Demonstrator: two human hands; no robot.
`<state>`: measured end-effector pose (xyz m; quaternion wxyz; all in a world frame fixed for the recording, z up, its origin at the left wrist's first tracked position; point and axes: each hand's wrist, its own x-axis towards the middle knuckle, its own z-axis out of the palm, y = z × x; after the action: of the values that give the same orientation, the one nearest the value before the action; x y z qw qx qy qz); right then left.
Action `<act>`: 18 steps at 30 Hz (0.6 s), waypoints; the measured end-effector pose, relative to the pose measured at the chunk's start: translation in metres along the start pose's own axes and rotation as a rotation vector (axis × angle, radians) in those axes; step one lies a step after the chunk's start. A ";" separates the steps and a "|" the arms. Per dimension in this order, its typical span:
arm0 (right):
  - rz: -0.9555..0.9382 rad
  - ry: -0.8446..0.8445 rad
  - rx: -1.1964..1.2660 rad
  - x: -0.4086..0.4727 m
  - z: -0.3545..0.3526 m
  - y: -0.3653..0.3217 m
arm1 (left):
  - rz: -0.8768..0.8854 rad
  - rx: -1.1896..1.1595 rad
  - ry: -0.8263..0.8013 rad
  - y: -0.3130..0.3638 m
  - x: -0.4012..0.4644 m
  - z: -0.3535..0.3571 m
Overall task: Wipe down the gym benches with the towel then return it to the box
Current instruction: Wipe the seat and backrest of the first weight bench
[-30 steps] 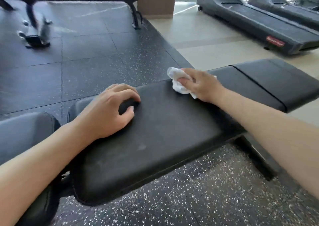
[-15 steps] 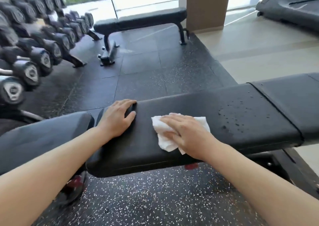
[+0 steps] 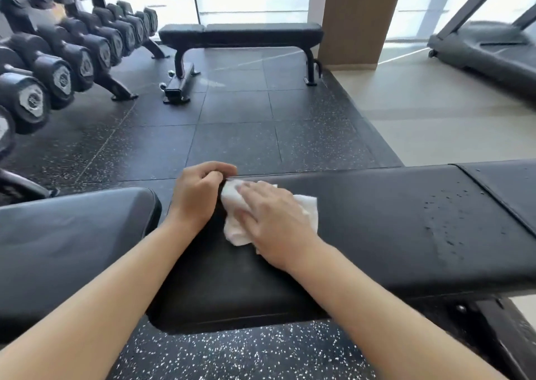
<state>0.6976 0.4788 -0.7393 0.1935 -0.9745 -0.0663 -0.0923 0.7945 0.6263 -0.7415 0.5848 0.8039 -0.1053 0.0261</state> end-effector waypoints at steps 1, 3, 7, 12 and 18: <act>-0.052 -0.036 0.019 -0.015 0.005 -0.015 | 0.001 -0.029 -0.009 -0.001 0.001 -0.002; -0.164 -0.081 0.068 -0.050 0.006 -0.026 | 0.038 0.031 -0.044 -0.005 0.003 -0.004; -0.166 -0.123 0.109 -0.087 -0.023 0.021 | 0.040 0.110 -0.069 -0.008 0.004 -0.002; 0.254 -0.049 0.090 -0.030 -0.069 0.100 | 0.087 0.301 -0.093 -0.004 -0.001 0.004; 0.251 0.018 -0.017 0.027 -0.038 0.073 | 0.013 0.250 -0.095 0.007 0.005 0.012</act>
<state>0.7298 0.3997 -0.7261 0.1961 -0.9758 0.0588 -0.0768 0.7967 0.6118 -0.7379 0.4744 0.8701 -0.1338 0.0048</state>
